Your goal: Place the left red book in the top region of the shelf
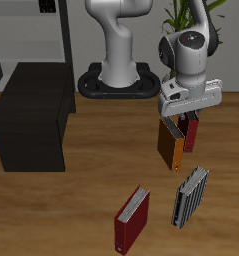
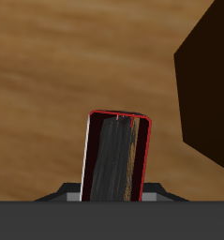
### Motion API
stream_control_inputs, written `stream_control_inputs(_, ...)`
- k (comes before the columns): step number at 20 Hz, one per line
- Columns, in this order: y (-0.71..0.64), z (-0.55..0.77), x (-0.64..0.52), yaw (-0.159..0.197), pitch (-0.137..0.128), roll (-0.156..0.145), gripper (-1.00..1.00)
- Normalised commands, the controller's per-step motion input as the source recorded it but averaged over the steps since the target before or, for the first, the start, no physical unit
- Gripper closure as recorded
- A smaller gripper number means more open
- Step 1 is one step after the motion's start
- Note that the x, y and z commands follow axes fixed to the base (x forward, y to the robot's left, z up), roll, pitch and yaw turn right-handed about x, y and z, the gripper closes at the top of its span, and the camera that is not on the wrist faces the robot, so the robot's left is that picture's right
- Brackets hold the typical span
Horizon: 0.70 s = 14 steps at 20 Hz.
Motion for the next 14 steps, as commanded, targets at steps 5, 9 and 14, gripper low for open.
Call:
stream_control_inputs(5,-0.15,0.11,-0.19,-0.001,-0.016,-0.003,1.0)
stream_control_inputs(9,-0.21,0.18,-0.16,0.001,-0.014,0.0,1.0)
stream_control_inputs(14,-0.29,0.23,-0.17,0.023,-0.065,0.002,1.0)
